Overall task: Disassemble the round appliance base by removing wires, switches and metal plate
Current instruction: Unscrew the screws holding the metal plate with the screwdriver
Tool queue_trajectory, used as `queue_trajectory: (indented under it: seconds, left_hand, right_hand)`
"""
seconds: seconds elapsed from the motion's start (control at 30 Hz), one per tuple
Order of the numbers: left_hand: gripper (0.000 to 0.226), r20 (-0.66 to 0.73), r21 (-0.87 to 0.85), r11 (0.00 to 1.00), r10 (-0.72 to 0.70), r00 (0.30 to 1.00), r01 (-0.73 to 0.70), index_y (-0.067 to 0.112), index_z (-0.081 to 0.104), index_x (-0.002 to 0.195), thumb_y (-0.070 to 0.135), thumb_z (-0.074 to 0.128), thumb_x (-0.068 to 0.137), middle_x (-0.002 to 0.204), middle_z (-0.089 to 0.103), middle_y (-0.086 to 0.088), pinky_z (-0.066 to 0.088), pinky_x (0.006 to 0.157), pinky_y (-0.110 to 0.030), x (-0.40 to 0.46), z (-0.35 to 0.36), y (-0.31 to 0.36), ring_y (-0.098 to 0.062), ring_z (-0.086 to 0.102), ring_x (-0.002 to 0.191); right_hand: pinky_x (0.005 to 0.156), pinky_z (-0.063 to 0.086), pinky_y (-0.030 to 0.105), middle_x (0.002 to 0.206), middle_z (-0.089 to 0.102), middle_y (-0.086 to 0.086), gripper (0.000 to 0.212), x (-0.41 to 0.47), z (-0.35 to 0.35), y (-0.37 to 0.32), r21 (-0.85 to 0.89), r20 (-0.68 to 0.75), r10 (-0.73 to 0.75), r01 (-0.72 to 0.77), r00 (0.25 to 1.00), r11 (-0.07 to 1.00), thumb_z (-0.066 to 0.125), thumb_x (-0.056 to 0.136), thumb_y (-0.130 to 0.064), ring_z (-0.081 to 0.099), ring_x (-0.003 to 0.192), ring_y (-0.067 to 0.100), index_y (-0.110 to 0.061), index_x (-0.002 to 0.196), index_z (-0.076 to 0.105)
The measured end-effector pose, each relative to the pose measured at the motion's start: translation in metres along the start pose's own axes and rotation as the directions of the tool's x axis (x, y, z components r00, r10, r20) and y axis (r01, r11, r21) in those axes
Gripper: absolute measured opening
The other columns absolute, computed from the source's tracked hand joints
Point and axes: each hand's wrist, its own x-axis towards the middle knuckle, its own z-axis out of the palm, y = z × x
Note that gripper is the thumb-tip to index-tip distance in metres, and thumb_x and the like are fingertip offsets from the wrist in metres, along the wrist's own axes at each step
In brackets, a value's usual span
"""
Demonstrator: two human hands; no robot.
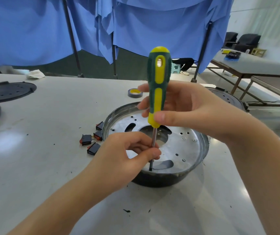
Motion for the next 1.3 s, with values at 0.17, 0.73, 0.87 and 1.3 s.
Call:
queue_trajectory:
  seconds: [0.17,0.73,0.87,1.3]
  left_hand:
    - [0.012,-0.088,0.015,1.000,-0.006,0.996,0.007,0.030,0.069,0.074,0.030,0.082,0.074,0.069,0.070,0.015,0.050,0.065,-0.012,0.0008,0.0026,-0.0017,-0.006,0.067,0.067]
    - [0.011,-0.044,-0.049,0.998,-0.036,0.998,0.034,0.027,0.073,0.074,0.021,0.081,0.075,0.069,0.073,0.012,0.054,0.066,-0.015,0.0008,0.0008,-0.0004,-0.005,0.070,0.065]
    - [0.007,-0.047,-0.033,0.998,-0.049,0.998,0.048,0.036,0.070,0.073,0.041,0.075,0.072,0.070,0.072,0.016,0.053,0.065,-0.014,0.0006,0.0016,-0.0004,-0.004,0.069,0.067]
    - [0.009,-0.028,-0.054,0.997,-0.050,0.998,0.049,0.026,0.073,0.073,0.025,0.081,0.076,0.068,0.073,0.012,0.054,0.065,-0.016,0.0009,0.0001,-0.0012,-0.005,0.069,0.064]
  right_hand:
    - [0.077,0.054,0.021,0.093,0.073,0.006,0.032,0.0033,0.0050,0.0013,-0.128,-0.105,-0.009,-0.004,0.994,0.992,0.079,0.069,-0.029,0.067,0.082,0.013,-0.019,0.098,0.072]
    - [0.084,0.057,0.030,0.105,0.071,0.007,0.039,0.0054,0.0028,0.0052,-0.112,-0.129,-0.008,-0.007,0.992,0.994,0.080,0.071,-0.026,0.068,0.089,0.024,-0.018,0.107,0.068]
    - [0.083,0.055,0.027,0.100,0.072,0.011,0.043,0.0049,-0.0013,0.0059,-0.019,-0.107,-0.009,0.007,0.994,1.000,0.077,0.073,-0.015,0.070,0.091,0.017,-0.014,0.115,0.065]
    - [0.083,0.057,0.027,0.103,0.072,0.000,0.040,0.0051,0.0042,0.0035,-0.112,-0.089,-0.033,0.023,0.995,0.993,0.078,0.068,-0.029,0.069,0.096,0.021,-0.022,0.107,0.069]
